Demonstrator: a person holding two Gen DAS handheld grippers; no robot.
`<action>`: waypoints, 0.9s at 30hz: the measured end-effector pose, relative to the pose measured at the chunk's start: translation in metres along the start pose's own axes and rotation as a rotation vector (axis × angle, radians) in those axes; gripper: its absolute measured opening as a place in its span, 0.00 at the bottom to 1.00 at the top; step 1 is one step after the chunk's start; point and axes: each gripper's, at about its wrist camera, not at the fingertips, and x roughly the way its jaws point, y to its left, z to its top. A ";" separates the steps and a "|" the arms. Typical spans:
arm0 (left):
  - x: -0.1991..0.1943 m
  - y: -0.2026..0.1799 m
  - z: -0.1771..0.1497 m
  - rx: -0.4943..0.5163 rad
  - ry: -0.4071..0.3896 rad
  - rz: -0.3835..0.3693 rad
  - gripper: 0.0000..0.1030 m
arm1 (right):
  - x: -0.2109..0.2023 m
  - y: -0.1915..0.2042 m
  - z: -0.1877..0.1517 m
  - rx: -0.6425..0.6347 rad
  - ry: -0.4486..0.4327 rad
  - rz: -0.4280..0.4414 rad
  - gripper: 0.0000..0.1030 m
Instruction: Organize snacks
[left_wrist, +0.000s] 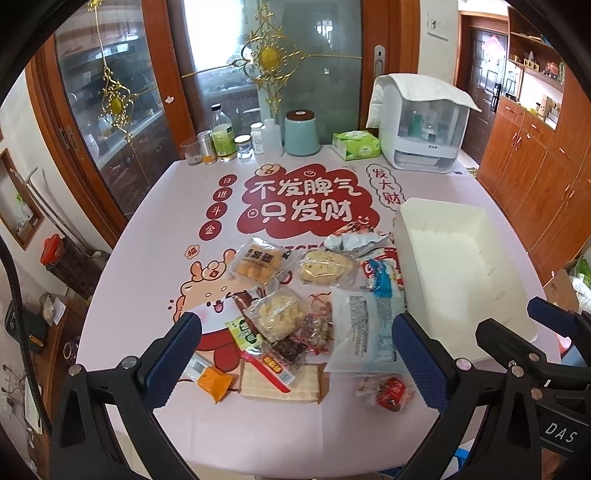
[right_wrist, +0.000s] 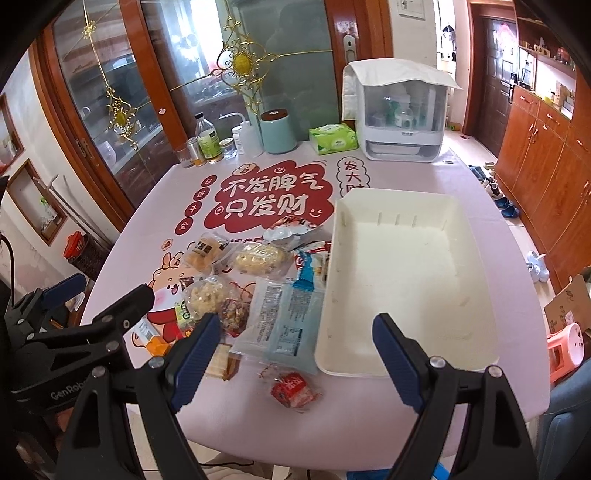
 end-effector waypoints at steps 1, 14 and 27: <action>0.001 0.003 0.000 -0.003 0.004 -0.002 1.00 | 0.002 0.003 0.001 0.000 0.003 0.003 0.83; 0.025 0.056 0.010 -0.017 0.051 0.041 1.00 | 0.035 0.046 0.014 0.005 0.055 0.044 0.83; 0.100 0.143 -0.001 -0.082 0.180 0.077 1.00 | 0.099 0.072 0.026 0.014 0.113 0.023 0.83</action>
